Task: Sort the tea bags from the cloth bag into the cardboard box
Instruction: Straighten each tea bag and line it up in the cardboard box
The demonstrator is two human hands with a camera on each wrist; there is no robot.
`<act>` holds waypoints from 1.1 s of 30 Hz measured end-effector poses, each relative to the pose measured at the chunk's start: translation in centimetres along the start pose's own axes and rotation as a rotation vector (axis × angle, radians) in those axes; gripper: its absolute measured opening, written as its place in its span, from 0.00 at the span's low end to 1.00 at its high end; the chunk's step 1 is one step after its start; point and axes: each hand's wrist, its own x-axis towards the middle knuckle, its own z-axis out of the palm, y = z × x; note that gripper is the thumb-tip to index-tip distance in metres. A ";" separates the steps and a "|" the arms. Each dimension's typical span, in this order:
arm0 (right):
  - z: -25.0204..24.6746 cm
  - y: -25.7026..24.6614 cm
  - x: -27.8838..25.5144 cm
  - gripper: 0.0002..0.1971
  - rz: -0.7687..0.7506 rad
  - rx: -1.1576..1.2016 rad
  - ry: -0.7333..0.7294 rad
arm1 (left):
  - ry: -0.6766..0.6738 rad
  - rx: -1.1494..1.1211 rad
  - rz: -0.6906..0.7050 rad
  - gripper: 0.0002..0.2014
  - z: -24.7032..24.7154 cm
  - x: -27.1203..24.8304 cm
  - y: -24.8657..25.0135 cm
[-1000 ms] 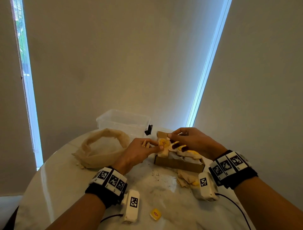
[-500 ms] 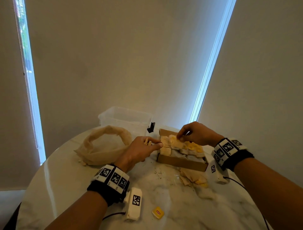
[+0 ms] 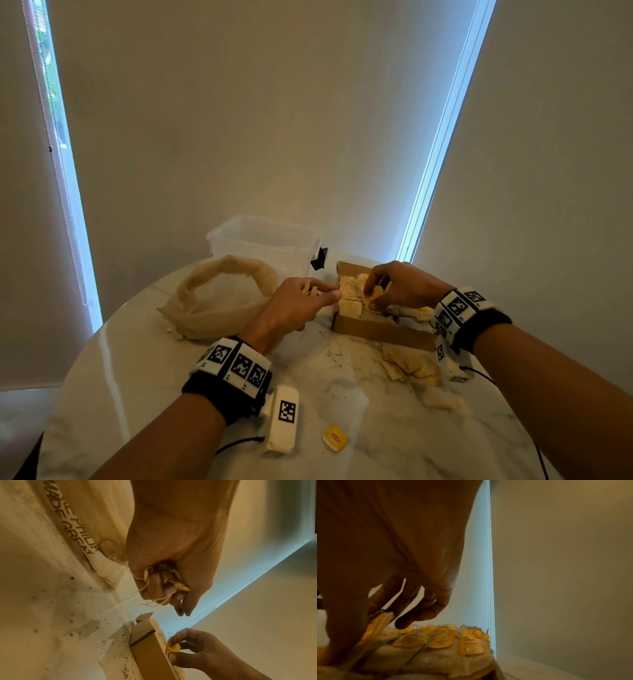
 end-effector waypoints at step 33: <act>5.4 -12.0 -9.2 0.16 -0.341 0.014 -0.678 | -0.009 -0.180 -0.038 0.22 -0.3 0.0 0.3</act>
